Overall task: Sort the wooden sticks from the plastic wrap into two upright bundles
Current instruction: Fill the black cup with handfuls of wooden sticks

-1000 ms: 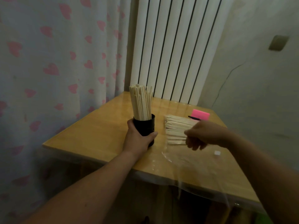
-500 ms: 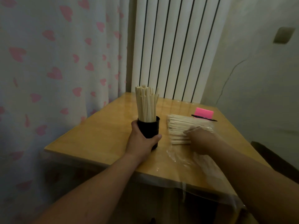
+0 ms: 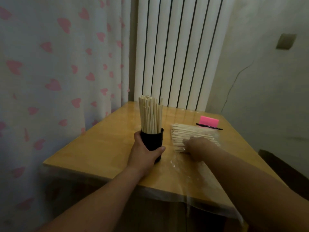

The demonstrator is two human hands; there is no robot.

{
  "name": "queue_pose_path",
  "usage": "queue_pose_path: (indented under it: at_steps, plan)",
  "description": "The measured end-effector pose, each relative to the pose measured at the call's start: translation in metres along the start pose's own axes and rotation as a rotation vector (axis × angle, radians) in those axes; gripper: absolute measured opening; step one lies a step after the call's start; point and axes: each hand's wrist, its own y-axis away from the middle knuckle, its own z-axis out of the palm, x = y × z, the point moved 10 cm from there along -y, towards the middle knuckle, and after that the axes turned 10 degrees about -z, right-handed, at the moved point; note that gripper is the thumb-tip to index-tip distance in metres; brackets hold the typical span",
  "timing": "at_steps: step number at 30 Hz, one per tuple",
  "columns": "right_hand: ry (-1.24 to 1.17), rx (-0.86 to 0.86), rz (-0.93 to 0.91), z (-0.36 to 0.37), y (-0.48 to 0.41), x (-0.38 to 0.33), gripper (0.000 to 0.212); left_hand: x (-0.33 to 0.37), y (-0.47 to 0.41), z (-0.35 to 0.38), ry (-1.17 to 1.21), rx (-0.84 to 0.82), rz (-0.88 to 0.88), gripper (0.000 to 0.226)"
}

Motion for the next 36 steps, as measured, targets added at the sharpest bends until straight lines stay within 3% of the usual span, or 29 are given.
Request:
queue_pose_path:
  at_steps: [8,16,23,27,31,36]
  plan:
    - [0.077,0.013,-0.039,0.001,-0.002,-0.004,0.044,0.000,0.000,0.000,-0.015,0.006,-0.004,0.100]
    - [0.002,0.149,-0.006,0.010,0.014,0.011,0.054,-0.002,-0.001,-0.008,0.114,0.029,-0.056,0.096]
    - [-0.003,0.035,-0.028,0.011,0.029,0.005,0.063,-0.003,-0.001,-0.009,0.148,0.031,-0.067,0.096]
    - [0.038,0.019,-0.045,0.009,0.033,0.003,0.054,-0.004,-0.001,-0.010,0.170,0.025,-0.075,0.097]
    - [0.023,0.103,-0.035,0.000,0.042,0.005,0.039,-0.005,-0.001,-0.008,0.170,0.015,-0.070,0.097]
    - [-0.009,0.256,-0.055,-0.015,0.049,0.005,0.038,-0.006,-0.002,-0.005,0.147,0.002,-0.066,0.100]
